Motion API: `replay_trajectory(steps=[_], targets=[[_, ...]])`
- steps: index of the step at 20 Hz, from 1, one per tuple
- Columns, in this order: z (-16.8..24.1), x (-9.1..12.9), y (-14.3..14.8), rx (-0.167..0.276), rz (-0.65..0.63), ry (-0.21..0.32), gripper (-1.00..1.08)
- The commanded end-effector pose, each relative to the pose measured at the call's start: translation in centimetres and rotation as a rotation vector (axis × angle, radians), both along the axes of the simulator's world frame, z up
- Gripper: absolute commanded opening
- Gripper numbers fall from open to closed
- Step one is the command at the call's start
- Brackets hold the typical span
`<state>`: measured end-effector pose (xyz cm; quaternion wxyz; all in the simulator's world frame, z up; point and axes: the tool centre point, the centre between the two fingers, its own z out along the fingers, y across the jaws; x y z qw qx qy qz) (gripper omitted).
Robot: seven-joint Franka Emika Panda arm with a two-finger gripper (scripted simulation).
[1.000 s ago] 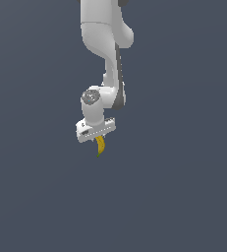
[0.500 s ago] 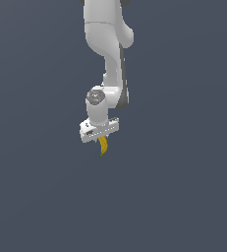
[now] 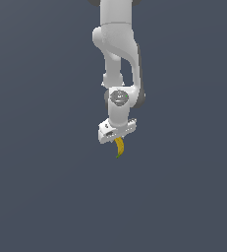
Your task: Pick up the object and move it to a goal position.
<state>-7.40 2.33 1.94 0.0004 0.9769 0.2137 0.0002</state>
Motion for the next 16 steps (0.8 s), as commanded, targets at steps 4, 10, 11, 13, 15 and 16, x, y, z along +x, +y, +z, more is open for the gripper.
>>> replay_trajectory(steps=[4,10,11,13,15,16], targets=[[0.0,0.4,7.1,0.001,0.003,0.000,-1.00],[0.0,0.9,12.9,0.001,0.002,0.000,-1.00],[0.0,1.0,13.6,0.001,0.002,0.000,-1.00],[0.0,1.2,14.9,0.001,0.002,0.000,-1.00],[0.0,1.3,15.8,0.001,0.002,0.000,-1.00],[0.0,1.4,16.2,0.001,0.002,0.000,-1.00]])
